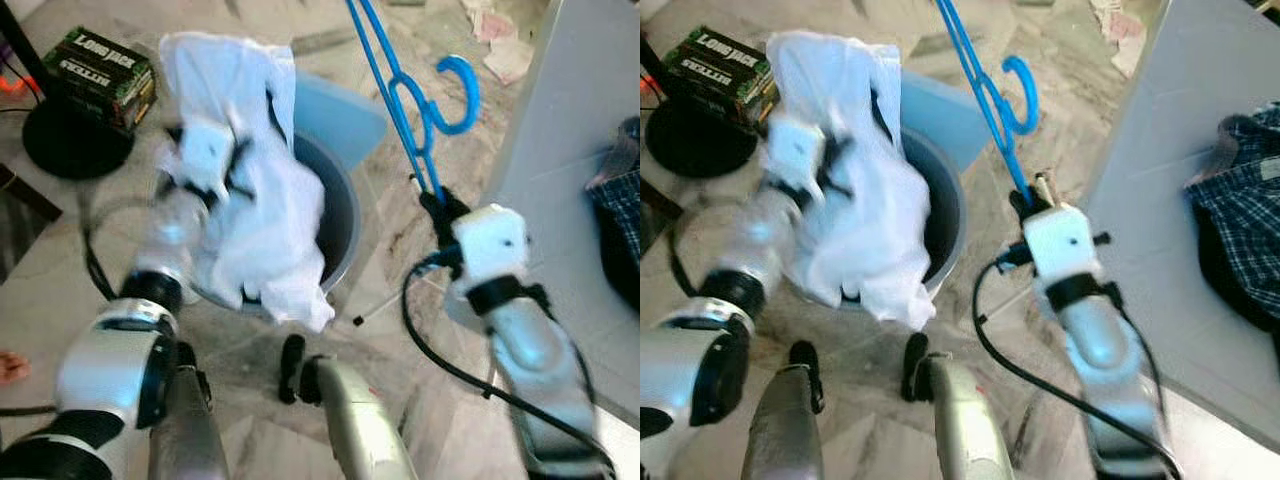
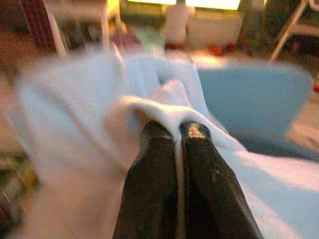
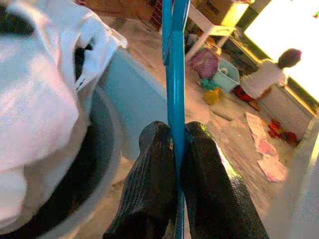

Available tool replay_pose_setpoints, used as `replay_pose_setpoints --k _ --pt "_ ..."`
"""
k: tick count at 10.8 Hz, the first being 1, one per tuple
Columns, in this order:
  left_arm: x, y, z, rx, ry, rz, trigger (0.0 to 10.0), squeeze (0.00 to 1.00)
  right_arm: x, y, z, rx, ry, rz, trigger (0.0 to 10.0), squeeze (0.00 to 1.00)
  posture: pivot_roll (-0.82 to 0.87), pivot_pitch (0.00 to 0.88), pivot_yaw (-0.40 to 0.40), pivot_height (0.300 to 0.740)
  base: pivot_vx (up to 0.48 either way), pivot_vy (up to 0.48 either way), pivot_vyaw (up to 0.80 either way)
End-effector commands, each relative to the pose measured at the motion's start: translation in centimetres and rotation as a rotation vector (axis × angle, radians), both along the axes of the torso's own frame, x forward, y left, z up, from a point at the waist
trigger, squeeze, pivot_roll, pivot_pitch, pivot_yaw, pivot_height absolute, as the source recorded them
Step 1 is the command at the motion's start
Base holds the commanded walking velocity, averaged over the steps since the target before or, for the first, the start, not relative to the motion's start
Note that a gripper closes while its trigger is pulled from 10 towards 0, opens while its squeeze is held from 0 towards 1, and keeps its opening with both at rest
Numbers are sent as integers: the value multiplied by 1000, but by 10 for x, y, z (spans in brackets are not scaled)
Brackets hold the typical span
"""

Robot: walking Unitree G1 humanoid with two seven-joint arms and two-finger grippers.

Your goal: Hang hanger

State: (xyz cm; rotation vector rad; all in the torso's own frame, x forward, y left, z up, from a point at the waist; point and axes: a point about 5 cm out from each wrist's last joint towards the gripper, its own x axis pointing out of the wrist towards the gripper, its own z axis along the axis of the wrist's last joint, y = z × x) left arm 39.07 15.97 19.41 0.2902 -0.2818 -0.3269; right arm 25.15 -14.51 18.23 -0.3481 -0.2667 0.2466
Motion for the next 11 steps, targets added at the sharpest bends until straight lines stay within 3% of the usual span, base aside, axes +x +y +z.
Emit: replay_pose_setpoints --k 1,2,3,5,6,7,9,10,11 --pt "0 -12 22 28 -107 -48 0 0 0 -2 -4 -4 -1 -16 10000 0 -95 370 -204 740 0 0 0" --pt "-1 -17 33 24 -159 -78 0 0 2 0 -3 2 -9 -18 10000 0 -88 366 -199 740 0 0 0" --pt "-10 -36 45 16 -229 -169 0 0 7 0 -4 9 -22 -26 10000 0 -69 361 -191 740 0 0 0" --pt "-33 -70 35 -28 -213 -317 0 0 11 1 -5 12 -32 -29 10000 0 -55 362 -185 740 0 0 0" --pt "-53 -88 19 -83 -150 -406 0 0 12 1 -6 14 -37 -32 10000 0 -50 363 -184 740 0 0 0" --pt "-62 -95 13 -98 -121 -448 0 0 13 1 -6 14 -40 -33 10000 0 -47 364 -182 740 0 0 0" --pt "-95 -117 -6 -219 50 -544 0 0 15 2 -7 17 -47 -37 10000 0 -36 370 -179 740 0 0 0" --pt "-107 -122 -16 -200 97 -570 0 0 16 2 -8 17 -48 -38 10000 0 -34 371 -180 740 0 0 0" --pt "-120 -122 -46 -164 254 -549 0 0 16 2 -8 19 -50 -36 10000 0 -35 373 -182 740 0 0 0"
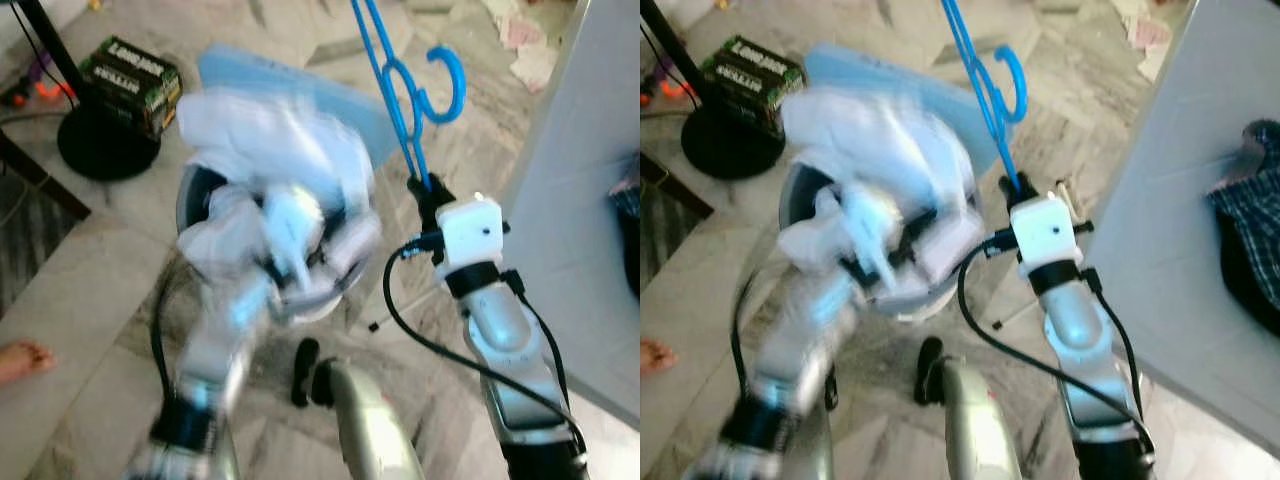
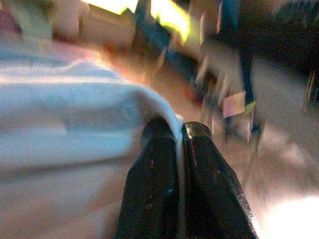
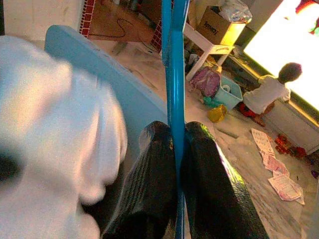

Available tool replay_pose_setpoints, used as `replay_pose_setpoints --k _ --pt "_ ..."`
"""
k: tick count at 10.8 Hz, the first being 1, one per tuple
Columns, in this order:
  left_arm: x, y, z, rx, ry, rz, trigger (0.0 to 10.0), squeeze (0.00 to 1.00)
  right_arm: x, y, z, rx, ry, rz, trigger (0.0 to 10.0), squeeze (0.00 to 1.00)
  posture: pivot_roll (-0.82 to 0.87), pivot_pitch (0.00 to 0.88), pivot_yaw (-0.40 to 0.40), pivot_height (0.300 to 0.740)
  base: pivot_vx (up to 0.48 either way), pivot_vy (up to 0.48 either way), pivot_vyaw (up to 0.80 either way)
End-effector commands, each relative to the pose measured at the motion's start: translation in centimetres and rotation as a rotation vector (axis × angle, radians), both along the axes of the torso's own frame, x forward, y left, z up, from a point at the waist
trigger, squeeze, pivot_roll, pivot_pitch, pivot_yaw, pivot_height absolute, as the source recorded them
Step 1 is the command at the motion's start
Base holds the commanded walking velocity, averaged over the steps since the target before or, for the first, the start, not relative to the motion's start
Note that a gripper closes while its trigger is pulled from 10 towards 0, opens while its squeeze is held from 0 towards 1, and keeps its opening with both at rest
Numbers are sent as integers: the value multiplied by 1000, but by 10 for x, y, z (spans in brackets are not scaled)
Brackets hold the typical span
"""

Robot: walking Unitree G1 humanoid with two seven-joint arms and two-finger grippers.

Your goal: Hang hanger

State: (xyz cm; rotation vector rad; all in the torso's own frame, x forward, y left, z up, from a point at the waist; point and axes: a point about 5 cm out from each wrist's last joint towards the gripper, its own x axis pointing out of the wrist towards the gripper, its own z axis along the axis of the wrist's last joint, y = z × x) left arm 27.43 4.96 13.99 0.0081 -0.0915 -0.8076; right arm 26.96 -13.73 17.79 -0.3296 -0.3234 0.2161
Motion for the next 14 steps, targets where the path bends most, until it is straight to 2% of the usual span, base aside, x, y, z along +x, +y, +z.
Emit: replay_pose_setpoints --k 1,2,3,4,5,6,7,8,9,10,11,12,13,14 --pt "-11 -3 -25 91 124 5 0 0 -2 -6 -4 -9 7 -19 10000 0 -33 373 -182 740 0 0 0" --pt "-25 6 -64 215 343 50 0 0 -2 -6 -4 -10 6 -19 10000 0 -33 375 -183 740 0 0 0" --pt "-39 10 -80 243 441 74 0 0 -1 -6 -5 -11 5 -18 10000 0 -32 376 -185 740 0 0 0" --pt "-43 17 -82 269 431 116 0 0 -1 -5 -5 -11 3 -17 10000 0 -32 378 -184 740 0 0 0" --pt "-39 36 -80 256 415 268 0 0 -1 -6 -5 -12 3 -16 10000 0 -29 379 -182 740 0 0 0" --pt "-36 65 -80 260 407 440 0 0 -1 -6 -6 -13 7 -18 10000 0 -24 383 -181 740 0 0 0" --pt "-40 79 -85 246 466 489 0 0 -1 -6 -7 -14 9 -15 10000 0 -17 386 -181 740 0 0 0" --pt "-45 94 -90 276 491 530 3412 0 -1 -4 -8 -13 10 -11 10000 0 -12 385 -181 740 0 0 0" --pt "-47 103 -93 295 499 557 10000 0 0 -4 -7 -13 9 -10 10000 0 -9 384 -180 740 0 0 0" --pt "-45 119 -93 333 466 618 10000 710 0 -6 -7 -15 7 -13 10000 0 -12 382 -178 740 0 0 0" --pt "-43 125 -90 349 443 635 10000 1000 1 -6 -7 -15 6 -14 10000 0 -14 381 -178 740 0 0 0" --pt "-35 141 -85 408 386 670 10000 1000 1 -6 -7 -15 3 -15 10000 0 -10 380 -175 740 0 0 0" --pt "-31 150 -83 403 387 719 10000 1000 1 -6 -8 -14 3 -15 10000 0 -5 379 -174 740 0 0 0" --pt "-24 160 -73 455 303 741 10000 1000 2 -4 -7 -12 2 -13 10000 0 -1 378 -172 740 0 0 0"
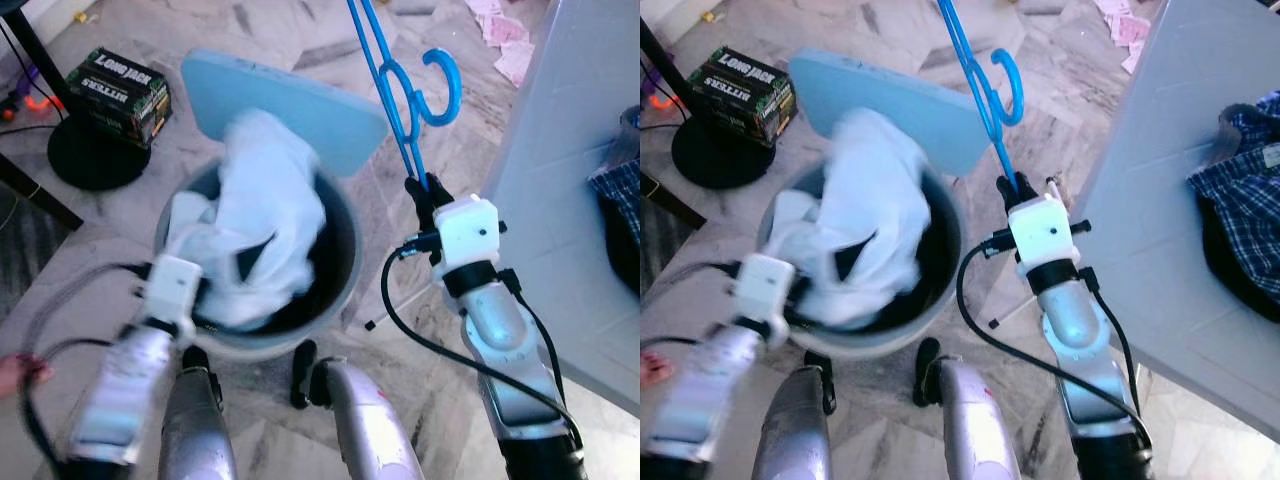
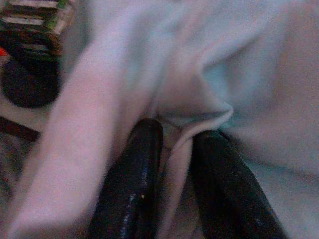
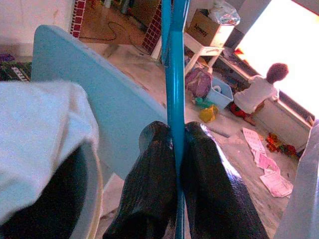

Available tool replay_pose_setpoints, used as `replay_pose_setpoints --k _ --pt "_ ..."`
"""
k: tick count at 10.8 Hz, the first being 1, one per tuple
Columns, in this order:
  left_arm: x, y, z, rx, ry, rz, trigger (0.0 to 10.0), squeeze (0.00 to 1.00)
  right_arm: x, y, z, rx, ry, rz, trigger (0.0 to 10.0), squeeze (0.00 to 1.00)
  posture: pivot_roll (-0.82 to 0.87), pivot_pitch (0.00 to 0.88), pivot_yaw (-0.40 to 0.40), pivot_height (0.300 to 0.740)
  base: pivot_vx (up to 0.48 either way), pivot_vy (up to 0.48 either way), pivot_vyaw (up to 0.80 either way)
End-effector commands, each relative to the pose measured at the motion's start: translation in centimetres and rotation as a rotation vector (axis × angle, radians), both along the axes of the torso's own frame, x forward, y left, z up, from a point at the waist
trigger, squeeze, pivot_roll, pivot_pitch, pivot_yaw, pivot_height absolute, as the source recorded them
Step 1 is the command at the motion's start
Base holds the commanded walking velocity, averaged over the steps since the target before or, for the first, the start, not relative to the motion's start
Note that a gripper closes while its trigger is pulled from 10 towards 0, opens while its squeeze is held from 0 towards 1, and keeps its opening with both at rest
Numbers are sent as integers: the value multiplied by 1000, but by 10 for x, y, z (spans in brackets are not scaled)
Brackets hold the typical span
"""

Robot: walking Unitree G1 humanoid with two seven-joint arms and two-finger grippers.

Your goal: Hang hanger

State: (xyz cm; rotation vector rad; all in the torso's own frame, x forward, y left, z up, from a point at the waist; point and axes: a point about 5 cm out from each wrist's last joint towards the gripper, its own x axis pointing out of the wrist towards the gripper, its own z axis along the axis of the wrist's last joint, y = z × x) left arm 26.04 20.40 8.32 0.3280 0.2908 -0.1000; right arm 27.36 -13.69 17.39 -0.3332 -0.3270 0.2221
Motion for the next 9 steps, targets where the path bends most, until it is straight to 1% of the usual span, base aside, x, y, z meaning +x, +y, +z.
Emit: replay_pose_setpoints --k 1,4,6,7,8,9 --pt "-6 11 -14 25 62 62 10000 1000 -1 -5 -4 -5 3 -21 10000 0 4 376 -167 740 0 0 0" --pt "3 28 -9 94 40 140 10000 1000 -2 -6 -6 -4 4 -29 10000 0 1 374 -161 740 0 0 0" --pt "9 30 0 105 -11 146 10000 1000 -2 -7 -5 -4 3 -33 10000 0 0 373 -159 740 0 0 0" --pt "13 27 7 107 -57 127 10000 1000 -2 -7 -6 -3 3 -36 10000 0 3 373 -157 740 0 0 0" --pt "15 22 6 93 -64 103 10000 1000 -1 -7 -6 -2 1 -36 10000 0 1 374 -158 740 0 0 0" --pt "17 18 6 80 -75 89 10000 365 -1 -6 -6 -2 1 -36 10000 0 1 374 -158 740 0 0 0"
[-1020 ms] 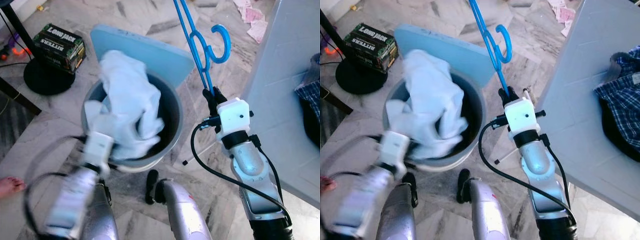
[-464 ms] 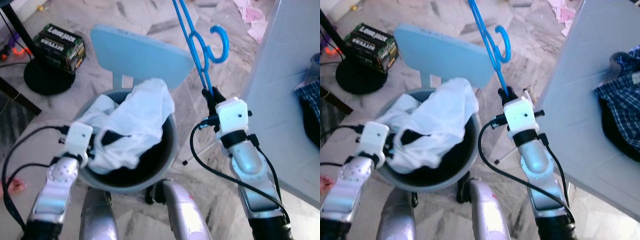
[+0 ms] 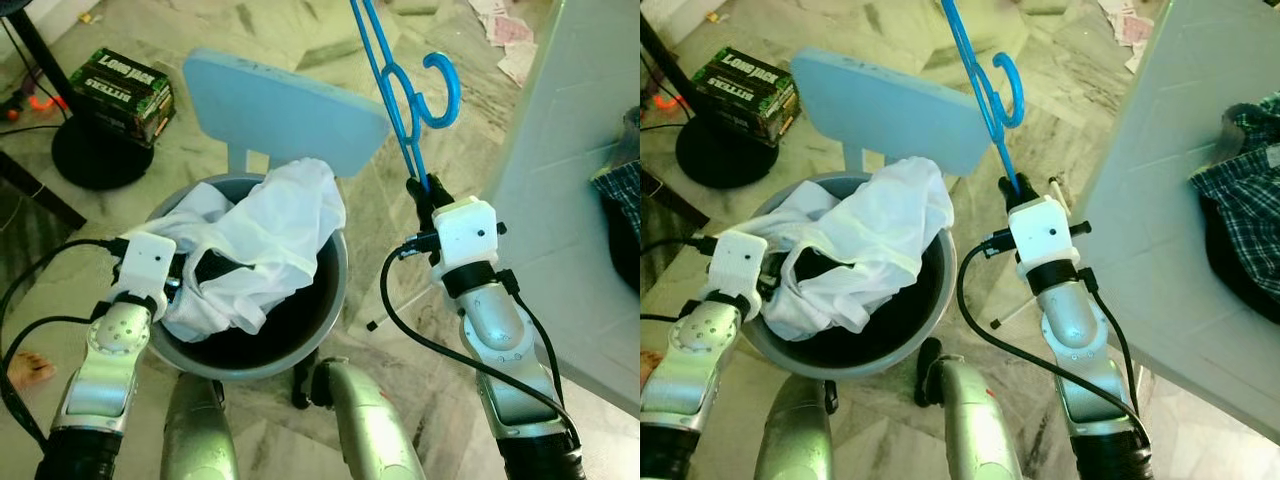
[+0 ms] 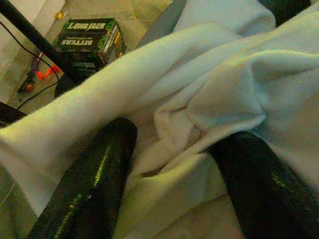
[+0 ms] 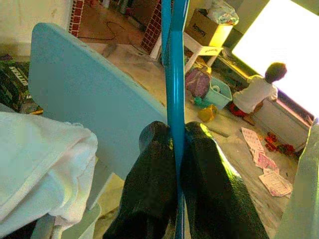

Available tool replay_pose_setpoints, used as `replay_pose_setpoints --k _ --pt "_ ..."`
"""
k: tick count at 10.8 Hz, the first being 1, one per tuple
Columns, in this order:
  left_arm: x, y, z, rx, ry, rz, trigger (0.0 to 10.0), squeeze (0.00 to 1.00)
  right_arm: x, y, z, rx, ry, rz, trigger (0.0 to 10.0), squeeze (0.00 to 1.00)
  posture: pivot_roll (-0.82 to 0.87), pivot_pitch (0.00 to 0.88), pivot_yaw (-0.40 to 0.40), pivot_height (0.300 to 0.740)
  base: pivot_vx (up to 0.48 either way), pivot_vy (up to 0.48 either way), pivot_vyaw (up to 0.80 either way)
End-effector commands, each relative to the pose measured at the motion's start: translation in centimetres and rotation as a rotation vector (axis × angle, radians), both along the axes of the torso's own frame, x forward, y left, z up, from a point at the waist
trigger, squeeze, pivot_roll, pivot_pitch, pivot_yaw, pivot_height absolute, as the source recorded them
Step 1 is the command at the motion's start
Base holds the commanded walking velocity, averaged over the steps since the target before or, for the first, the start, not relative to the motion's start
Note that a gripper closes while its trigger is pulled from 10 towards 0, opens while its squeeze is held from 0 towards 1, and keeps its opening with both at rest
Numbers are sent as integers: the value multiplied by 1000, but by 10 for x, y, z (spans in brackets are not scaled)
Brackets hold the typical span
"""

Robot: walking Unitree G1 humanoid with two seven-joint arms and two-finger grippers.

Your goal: Hang hanger

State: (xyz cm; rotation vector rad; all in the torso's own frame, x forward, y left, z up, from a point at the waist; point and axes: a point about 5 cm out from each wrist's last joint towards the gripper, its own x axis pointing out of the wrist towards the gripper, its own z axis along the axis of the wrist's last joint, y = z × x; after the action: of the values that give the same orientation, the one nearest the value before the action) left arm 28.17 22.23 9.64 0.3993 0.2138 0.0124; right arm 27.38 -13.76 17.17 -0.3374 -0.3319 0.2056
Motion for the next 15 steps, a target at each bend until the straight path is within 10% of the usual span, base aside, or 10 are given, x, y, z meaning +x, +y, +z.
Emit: replay_pose_setpoints --k 1,8,15 --pt "1 -3 -4 -27 -5 16 10000 0 -1 -7 -3 -3 8 -22 10000 0 -2 371 -160 740 0 0 0" --pt "-10 -44 0 -136 -81 -181 10000 0 0 -7 -4 -3 4 -24 10000 0 4 370 -159 740 0 0 0" --pt "-10 -35 14 -149 -184 -121 10000 0 0 -8 -4 -3 3 -26 10000 0 -1 373 -159 740 312 0 0"
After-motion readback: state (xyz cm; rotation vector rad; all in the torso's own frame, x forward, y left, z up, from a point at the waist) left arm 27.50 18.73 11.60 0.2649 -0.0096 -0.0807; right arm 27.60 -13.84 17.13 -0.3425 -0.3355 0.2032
